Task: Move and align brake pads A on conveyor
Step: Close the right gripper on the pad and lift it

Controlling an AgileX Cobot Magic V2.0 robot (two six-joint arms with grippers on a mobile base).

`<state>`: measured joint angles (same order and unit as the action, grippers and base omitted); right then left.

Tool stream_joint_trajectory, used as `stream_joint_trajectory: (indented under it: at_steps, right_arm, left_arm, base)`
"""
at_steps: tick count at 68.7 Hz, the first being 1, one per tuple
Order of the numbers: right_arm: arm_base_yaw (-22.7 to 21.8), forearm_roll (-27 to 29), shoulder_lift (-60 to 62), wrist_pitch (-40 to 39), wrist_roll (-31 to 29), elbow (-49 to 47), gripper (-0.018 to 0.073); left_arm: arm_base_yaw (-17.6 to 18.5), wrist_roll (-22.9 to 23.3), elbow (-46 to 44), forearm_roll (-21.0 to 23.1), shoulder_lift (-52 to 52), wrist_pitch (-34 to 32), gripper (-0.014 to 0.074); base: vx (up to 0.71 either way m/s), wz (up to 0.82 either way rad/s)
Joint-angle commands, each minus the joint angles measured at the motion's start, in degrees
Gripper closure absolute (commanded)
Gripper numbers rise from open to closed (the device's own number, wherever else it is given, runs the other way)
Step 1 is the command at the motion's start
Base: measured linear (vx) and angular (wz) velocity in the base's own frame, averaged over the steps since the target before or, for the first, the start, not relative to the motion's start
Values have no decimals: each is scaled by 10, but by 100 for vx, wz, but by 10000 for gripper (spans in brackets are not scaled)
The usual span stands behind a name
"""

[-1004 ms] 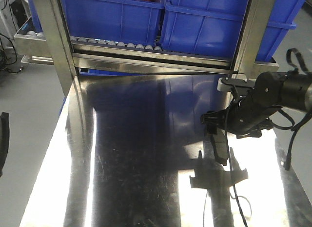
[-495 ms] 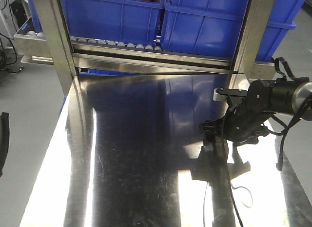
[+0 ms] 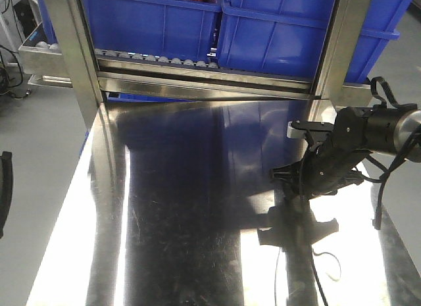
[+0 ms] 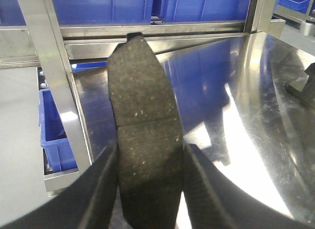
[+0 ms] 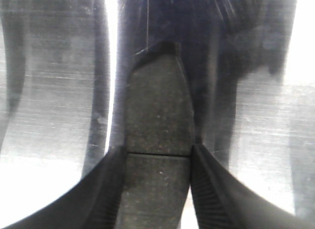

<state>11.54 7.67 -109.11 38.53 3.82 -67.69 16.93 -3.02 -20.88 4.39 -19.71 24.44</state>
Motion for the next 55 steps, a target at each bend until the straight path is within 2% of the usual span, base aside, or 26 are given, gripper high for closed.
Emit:
stream_joint_trajectory:
  at_steps: [1,6,25,40,55]
  right_arm:
    - [-1,-1,23,-11,-7,-13,515]
    - [-1,-1,24,-8,-7,-13,574]
    - [-1,-26,97,-16,-7,-4,568]
    - [-1,-35,220,-86,-7,87,567]
    - [-1,-48,359,-115,-7,173,567]
  left_arm:
    - [3,1,-19,5,-1,-57,536]
    - [3,1,-19,5,-1,-57,536]
    - [3,1,-19,5,-1,-57,536]
    - [3,1,-19,5,-1,-57,536]
    - [3,1,-19,5,-1,-57,536]
  base:
    - [0,0]
    - [0,0]
    - [0,0]
    - [0,0]
    - [0,0]
